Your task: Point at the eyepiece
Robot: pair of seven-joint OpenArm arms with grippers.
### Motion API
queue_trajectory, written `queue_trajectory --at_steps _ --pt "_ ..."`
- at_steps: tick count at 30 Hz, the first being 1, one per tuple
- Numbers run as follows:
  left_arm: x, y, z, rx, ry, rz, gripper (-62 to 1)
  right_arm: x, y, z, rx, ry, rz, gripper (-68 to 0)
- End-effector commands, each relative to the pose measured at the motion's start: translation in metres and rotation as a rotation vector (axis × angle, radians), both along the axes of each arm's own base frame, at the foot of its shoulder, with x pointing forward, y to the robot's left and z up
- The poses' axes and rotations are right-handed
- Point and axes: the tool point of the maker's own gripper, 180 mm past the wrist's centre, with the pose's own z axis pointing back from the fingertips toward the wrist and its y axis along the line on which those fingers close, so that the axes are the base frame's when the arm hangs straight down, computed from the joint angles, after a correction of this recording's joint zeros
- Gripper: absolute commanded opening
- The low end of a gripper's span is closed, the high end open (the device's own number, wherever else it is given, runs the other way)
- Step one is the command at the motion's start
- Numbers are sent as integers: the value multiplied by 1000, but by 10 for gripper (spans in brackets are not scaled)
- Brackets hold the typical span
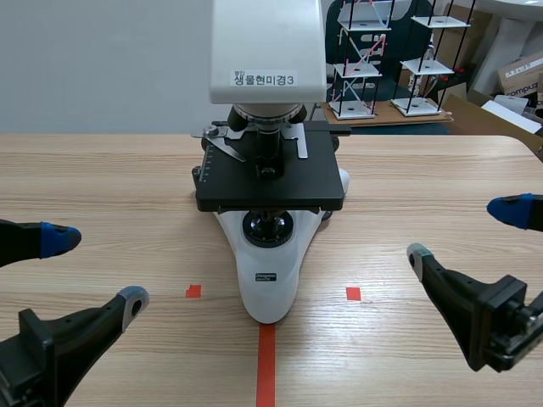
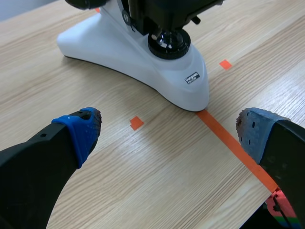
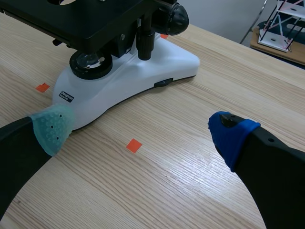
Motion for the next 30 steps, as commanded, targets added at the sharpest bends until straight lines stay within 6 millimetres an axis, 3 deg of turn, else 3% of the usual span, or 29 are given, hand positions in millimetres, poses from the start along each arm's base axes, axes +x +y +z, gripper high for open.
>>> queue_trajectory --at_steps 1,30 --pt "-1 -2 1 -8 6 2 -13 5 -2 9 -1 -36 -2 -58" --pt "1 -2 3 -13 -6 2 -13 6 -2 15 46 -46 -11 -58"
